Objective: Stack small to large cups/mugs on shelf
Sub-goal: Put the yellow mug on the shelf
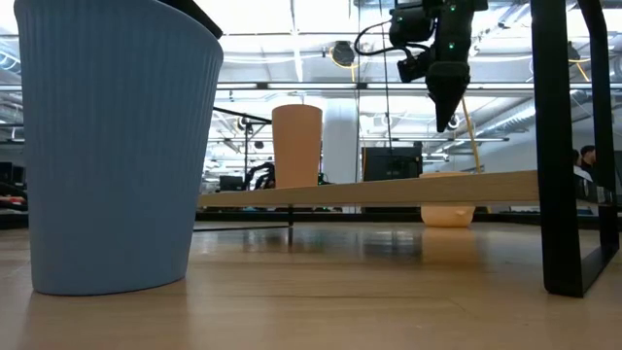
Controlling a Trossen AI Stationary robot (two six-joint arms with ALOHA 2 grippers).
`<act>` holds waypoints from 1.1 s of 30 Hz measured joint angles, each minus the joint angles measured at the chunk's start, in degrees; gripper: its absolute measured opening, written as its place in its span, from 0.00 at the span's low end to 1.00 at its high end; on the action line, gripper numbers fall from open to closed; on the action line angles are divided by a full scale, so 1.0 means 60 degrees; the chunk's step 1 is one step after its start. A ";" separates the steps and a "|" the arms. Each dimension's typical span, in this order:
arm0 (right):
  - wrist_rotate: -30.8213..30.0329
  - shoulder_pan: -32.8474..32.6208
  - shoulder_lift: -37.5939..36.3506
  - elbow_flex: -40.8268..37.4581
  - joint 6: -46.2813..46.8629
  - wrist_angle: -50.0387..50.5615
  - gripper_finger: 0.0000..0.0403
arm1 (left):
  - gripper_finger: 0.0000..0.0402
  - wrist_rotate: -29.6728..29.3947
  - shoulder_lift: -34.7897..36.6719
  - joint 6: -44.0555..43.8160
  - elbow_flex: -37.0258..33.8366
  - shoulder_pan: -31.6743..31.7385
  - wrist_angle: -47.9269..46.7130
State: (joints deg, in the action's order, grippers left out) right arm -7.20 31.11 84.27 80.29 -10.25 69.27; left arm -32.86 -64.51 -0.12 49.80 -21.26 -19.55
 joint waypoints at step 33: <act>0.0280 -0.0474 -0.0004 -0.1308 -0.0450 -0.1322 0.50 | 0.08 0.0000 0.0000 0.0043 0.0000 0.0000 -0.0004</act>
State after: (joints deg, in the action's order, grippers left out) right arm -5.52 28.27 84.25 72.44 -12.95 61.34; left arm -32.86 -64.51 0.14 49.80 -21.26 -19.57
